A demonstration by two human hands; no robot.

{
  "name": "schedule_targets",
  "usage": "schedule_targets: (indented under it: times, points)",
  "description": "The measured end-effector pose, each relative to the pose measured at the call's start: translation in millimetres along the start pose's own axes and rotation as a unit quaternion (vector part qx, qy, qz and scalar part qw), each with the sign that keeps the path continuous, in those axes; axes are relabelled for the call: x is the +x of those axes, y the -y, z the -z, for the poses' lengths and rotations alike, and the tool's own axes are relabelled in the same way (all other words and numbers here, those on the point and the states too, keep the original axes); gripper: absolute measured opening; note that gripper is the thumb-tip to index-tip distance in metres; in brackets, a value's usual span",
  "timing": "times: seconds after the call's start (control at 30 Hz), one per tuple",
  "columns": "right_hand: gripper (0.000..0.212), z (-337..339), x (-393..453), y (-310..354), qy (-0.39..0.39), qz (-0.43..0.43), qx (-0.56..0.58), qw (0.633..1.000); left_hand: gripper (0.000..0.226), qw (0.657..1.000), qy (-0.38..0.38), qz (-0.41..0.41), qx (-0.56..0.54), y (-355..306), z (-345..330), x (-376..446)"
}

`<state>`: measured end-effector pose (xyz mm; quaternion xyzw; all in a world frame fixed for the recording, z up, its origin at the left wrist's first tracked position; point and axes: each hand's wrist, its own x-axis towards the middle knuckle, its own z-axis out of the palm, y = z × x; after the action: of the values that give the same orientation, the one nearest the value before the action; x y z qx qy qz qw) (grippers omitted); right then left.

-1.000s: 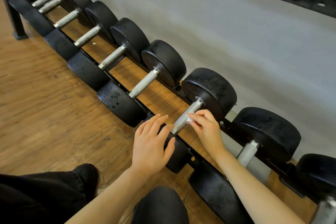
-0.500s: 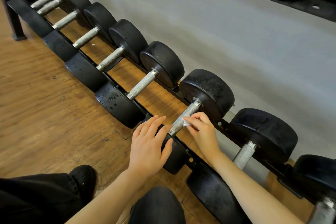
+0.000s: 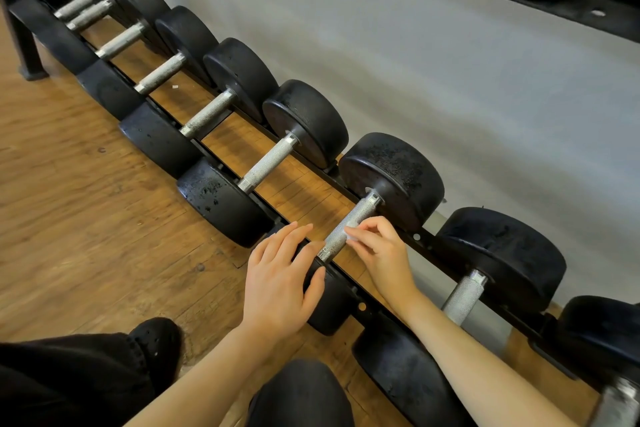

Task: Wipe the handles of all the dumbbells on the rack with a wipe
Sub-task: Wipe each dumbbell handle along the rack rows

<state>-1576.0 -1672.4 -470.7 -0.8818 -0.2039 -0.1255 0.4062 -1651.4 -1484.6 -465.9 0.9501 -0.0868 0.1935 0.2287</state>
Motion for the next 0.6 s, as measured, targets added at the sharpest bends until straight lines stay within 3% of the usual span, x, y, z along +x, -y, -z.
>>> schedule_targets:
  times: [0.6]
  points:
    - [0.020,-1.6,-2.3,-7.3,0.011,0.064,-0.044,0.997,0.036,1.000,-0.006,-0.001,-0.005,-0.4,0.1,0.5]
